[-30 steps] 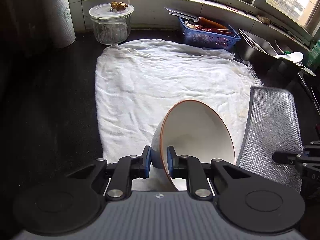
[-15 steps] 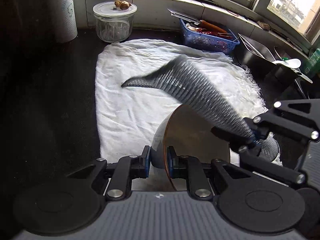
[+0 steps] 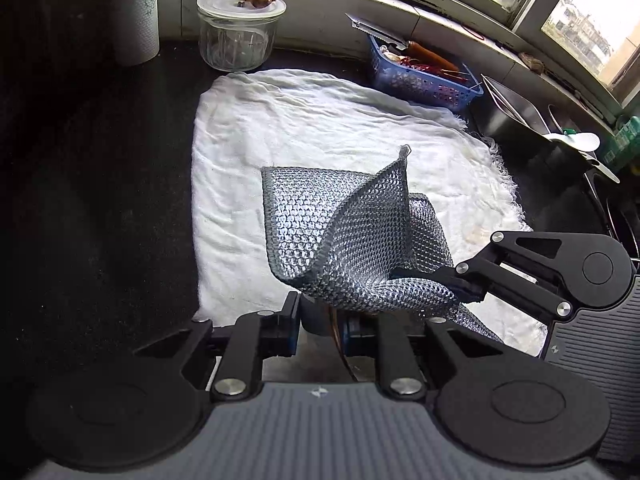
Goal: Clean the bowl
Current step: 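Scrub the bowl interior with the mesh cloth in the right gripper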
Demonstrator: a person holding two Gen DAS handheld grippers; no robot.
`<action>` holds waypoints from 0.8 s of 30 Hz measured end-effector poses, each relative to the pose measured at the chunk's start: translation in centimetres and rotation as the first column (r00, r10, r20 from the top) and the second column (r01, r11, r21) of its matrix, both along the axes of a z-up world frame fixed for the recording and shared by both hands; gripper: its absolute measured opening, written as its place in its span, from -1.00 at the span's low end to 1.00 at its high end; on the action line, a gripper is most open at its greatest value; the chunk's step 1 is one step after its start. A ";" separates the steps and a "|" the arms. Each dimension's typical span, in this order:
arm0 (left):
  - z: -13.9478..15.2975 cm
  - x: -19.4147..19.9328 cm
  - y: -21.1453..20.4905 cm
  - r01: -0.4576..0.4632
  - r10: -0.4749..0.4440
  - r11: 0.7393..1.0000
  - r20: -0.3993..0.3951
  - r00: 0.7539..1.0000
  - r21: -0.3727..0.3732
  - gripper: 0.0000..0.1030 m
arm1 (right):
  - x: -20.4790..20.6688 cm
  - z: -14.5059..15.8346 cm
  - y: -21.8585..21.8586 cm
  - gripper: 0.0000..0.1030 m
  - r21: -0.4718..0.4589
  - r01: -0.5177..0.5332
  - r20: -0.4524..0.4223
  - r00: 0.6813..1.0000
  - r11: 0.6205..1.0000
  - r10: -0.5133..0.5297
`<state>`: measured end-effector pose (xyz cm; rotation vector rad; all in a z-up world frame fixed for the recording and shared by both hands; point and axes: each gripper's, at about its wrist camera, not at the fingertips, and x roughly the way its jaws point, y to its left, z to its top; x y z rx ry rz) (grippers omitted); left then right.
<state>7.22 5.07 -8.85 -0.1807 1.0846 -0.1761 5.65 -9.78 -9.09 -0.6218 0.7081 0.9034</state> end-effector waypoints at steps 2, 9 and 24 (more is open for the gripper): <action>0.1 -0.1 0.0 0.005 -0.005 1.000 0.001 1.000 -0.003 -0.63 | -0.2 0.1 -0.1 -0.23 0.004 0.008 -0.014 1.000 1.000 -0.008; 0.2 0.1 -0.1 0.002 -0.002 1.000 -0.002 1.000 -0.008 -0.63 | 0.5 0.6 -0.8 -0.68 0.026 0.092 -0.084 0.992 0.995 -0.090; 0.8 -0.8 -0.4 0.047 -0.048 0.999 0.015 0.999 0.026 -0.66 | 1.0 -1.7 -0.8 -0.82 0.032 0.081 -0.184 0.980 0.996 -0.074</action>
